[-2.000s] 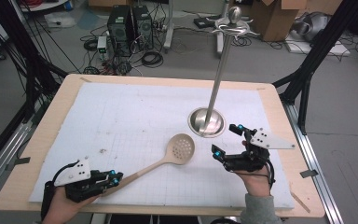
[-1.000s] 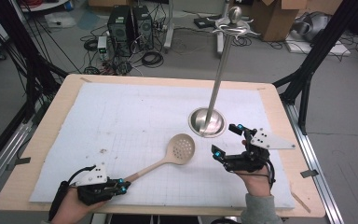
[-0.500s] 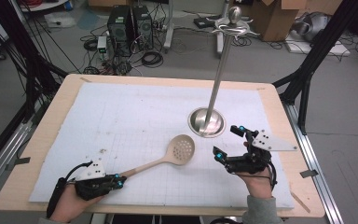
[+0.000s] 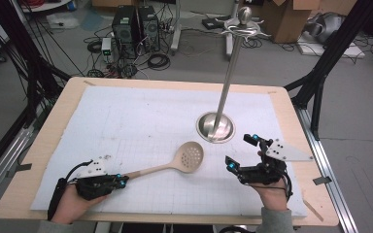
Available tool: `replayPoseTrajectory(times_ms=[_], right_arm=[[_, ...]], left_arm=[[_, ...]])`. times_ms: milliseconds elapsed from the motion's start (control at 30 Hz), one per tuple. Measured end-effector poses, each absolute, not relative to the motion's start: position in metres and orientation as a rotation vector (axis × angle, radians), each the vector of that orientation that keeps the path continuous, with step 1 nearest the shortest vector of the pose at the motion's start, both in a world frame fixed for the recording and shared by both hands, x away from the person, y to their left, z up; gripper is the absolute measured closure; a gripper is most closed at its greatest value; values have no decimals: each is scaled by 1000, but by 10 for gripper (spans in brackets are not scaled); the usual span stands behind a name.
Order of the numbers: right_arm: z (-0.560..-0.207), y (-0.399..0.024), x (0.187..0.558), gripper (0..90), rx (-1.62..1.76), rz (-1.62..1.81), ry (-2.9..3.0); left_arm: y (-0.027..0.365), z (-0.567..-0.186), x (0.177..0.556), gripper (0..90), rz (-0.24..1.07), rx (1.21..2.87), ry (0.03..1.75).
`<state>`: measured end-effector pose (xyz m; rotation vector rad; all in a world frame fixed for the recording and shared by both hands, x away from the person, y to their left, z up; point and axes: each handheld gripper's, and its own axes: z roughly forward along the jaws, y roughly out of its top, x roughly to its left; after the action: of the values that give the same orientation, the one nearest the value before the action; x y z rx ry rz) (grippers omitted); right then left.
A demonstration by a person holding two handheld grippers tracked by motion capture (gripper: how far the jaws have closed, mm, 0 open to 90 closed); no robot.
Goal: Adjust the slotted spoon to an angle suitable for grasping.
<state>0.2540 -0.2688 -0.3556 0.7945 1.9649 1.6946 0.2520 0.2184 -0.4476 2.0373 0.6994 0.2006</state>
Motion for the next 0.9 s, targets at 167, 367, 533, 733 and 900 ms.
replayPoseTrajectory(times_ms=[167, 367, 533, 733, 900], right_arm=[[-356, -273, 249, 29, 809, 1678, 1963], [-357, -280, 243, 29, 830, 1666, 1961], [-358, -284, 239, 29, 839, 1650, 1965], [-359, -289, 232, 30, 856, 1631, 1965], [-362, -294, 229, 30, 862, 1604, 1968]], left_arm=[[222, -448, 262, 898, 180, 2033, 707], [223, -447, 270, 898, 205, 2028, 728], [226, -447, 280, 898, 205, 2028, 722], [228, -447, 293, 898, 216, 2028, 741], [226, -448, 303, 898, 226, 2023, 775]])
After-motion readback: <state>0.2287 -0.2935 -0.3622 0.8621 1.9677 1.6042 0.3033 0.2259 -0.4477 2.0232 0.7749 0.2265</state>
